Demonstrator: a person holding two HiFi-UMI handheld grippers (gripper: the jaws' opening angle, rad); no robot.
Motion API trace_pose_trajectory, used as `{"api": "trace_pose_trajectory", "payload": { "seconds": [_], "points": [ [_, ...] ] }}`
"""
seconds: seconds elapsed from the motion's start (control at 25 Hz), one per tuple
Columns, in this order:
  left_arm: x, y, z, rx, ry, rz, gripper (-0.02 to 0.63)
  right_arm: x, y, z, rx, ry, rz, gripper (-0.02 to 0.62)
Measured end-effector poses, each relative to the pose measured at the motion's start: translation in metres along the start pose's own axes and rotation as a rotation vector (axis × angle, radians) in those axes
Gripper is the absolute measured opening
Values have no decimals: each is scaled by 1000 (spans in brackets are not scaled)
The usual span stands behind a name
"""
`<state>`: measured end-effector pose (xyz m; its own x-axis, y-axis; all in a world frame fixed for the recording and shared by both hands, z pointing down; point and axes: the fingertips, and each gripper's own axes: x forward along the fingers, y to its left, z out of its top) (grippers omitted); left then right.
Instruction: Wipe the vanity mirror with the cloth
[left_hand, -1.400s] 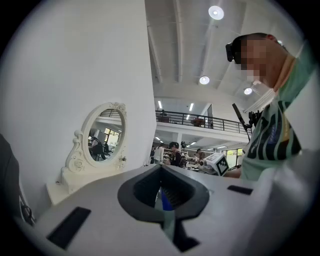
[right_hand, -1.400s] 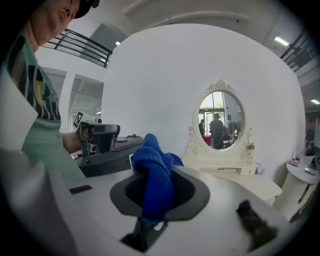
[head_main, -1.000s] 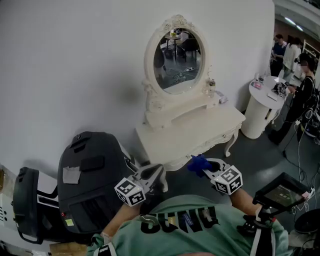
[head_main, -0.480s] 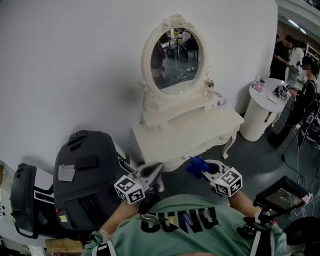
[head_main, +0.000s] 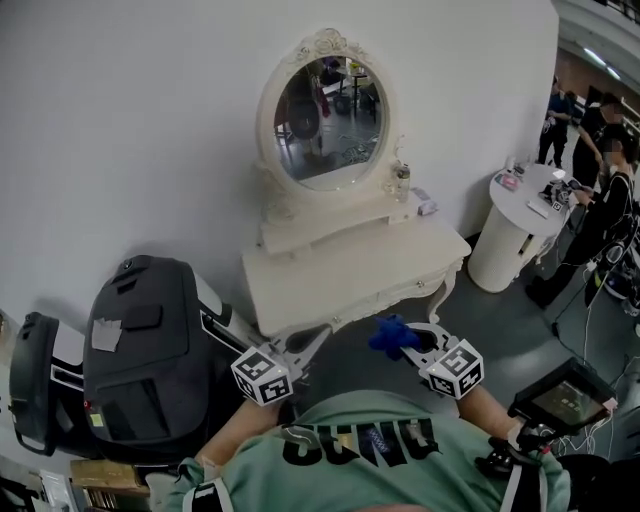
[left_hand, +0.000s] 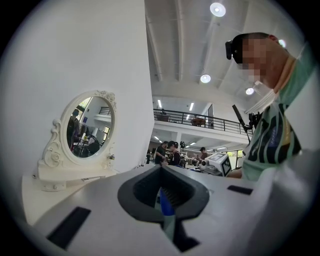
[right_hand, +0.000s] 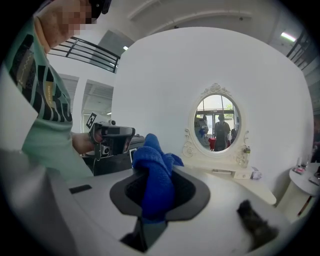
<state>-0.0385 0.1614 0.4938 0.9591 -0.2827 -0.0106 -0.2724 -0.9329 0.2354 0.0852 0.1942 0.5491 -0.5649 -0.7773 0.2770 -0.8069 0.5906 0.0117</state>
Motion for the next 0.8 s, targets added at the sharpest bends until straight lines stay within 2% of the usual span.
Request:
{"api": "trace_pose_trajectory", "payload": {
  "seconds": [0.16,0.28,0.52,0.6,0.68,0.8],
  "points": [
    [23,1,-5,-4,27,-6,6,2,-19,-11,22,3,16,67],
    [32,24,1,-2,27,5,6,16,-33,-12,29,8,24,67],
    [39,110,20,-10,29,-1,6,88,-64,1,25,29,31,67],
    [37,146,27,-34,34,3,6,120,-86,10,64,29,5,69],
    [36,179,40,-42,40,-3,6,153,-106,29,95,12,-8,67],
    [31,223,56,-17,58,-5,6,189,-126,62,55,-24,-21,67]
  ]
}}
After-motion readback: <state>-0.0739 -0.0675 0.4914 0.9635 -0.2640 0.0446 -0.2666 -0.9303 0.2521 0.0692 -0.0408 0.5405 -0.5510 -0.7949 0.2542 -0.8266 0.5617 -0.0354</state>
